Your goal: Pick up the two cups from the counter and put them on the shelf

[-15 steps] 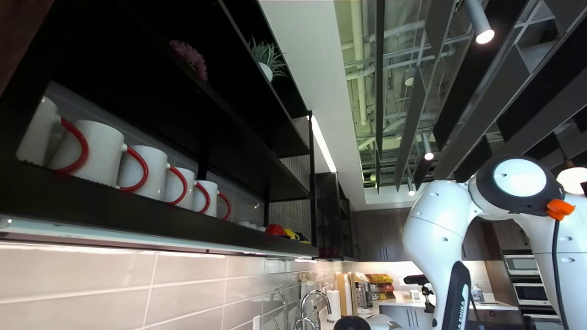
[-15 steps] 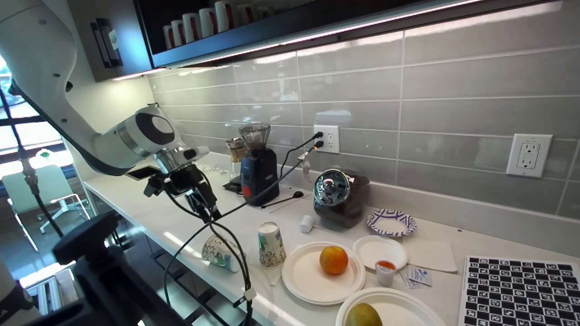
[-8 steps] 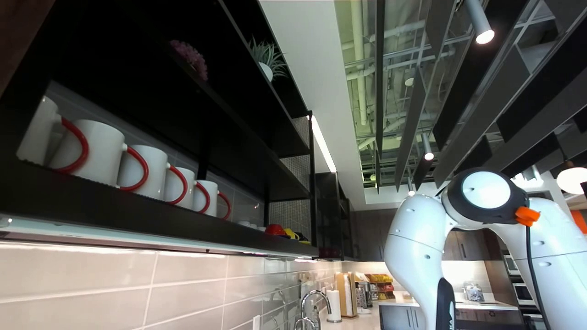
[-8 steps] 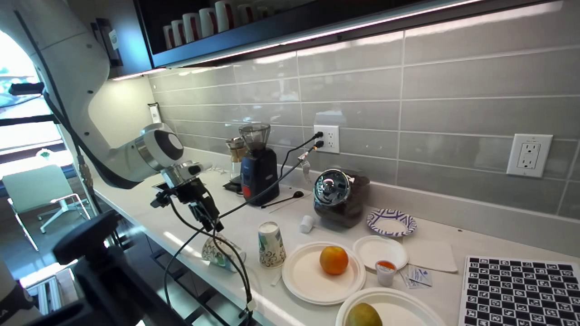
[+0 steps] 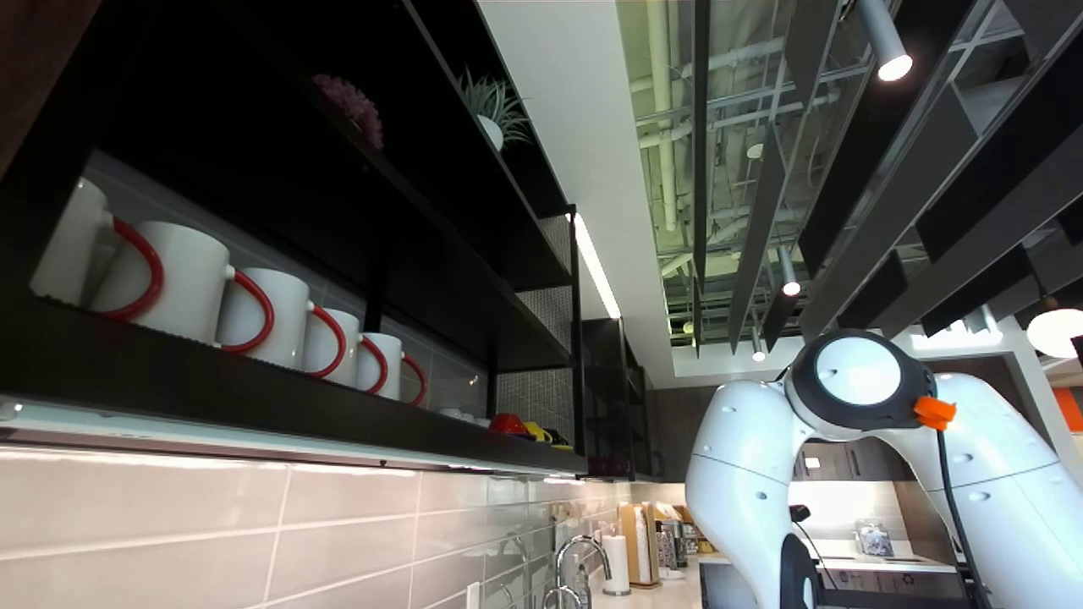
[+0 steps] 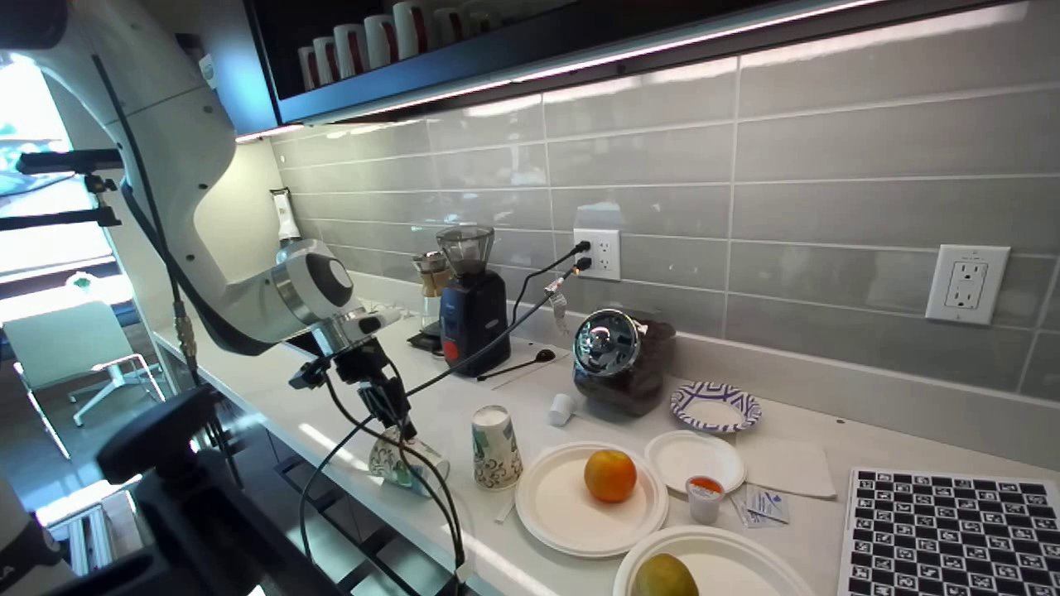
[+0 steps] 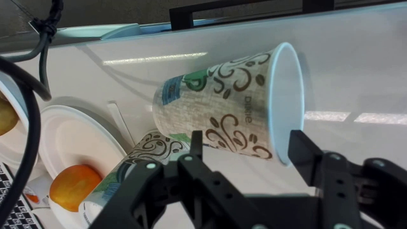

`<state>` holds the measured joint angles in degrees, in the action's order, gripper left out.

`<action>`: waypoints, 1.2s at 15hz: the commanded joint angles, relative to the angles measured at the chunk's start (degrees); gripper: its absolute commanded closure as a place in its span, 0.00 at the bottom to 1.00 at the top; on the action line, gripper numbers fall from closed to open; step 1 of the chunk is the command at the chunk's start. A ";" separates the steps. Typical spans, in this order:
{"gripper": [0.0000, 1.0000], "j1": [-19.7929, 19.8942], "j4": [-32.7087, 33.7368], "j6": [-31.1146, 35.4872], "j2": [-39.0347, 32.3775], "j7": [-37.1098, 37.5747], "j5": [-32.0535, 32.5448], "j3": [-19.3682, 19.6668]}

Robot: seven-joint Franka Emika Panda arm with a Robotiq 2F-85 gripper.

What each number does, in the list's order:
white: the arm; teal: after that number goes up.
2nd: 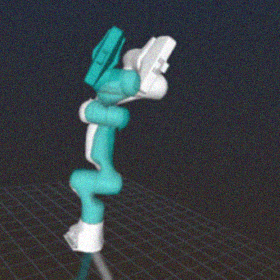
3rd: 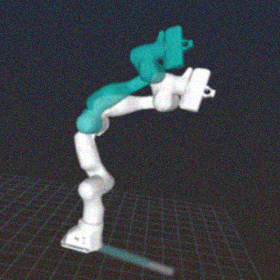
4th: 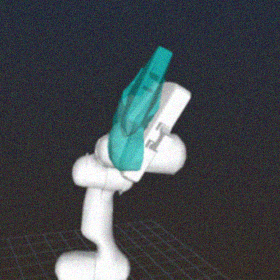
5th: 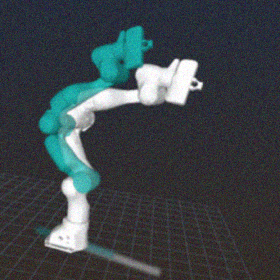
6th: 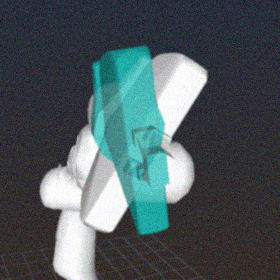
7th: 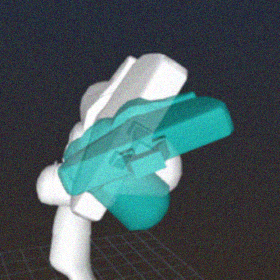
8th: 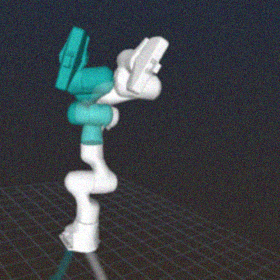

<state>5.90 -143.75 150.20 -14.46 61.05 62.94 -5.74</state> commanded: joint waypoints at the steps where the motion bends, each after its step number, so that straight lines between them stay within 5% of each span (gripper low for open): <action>1: 0.60 -0.17 2.36 -0.07 -2.97 0.42 1.21 0.42; 7: 0.97 1.03 2.86 1.37 -2.45 -2.72 -0.64 0.50; 11: 0.98 2.02 1.52 0.62 0.04 -4.81 -2.70 0.22; 12: 1.00 -0.98 1.09 0.63 0.84 -6.29 -4.97 3.28; 18: 0.99 -2.96 -3.36 -1.37 9.46 -12.53 -13.06 5.51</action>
<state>4.96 -143.08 150.03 -11.41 51.84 54.27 -1.55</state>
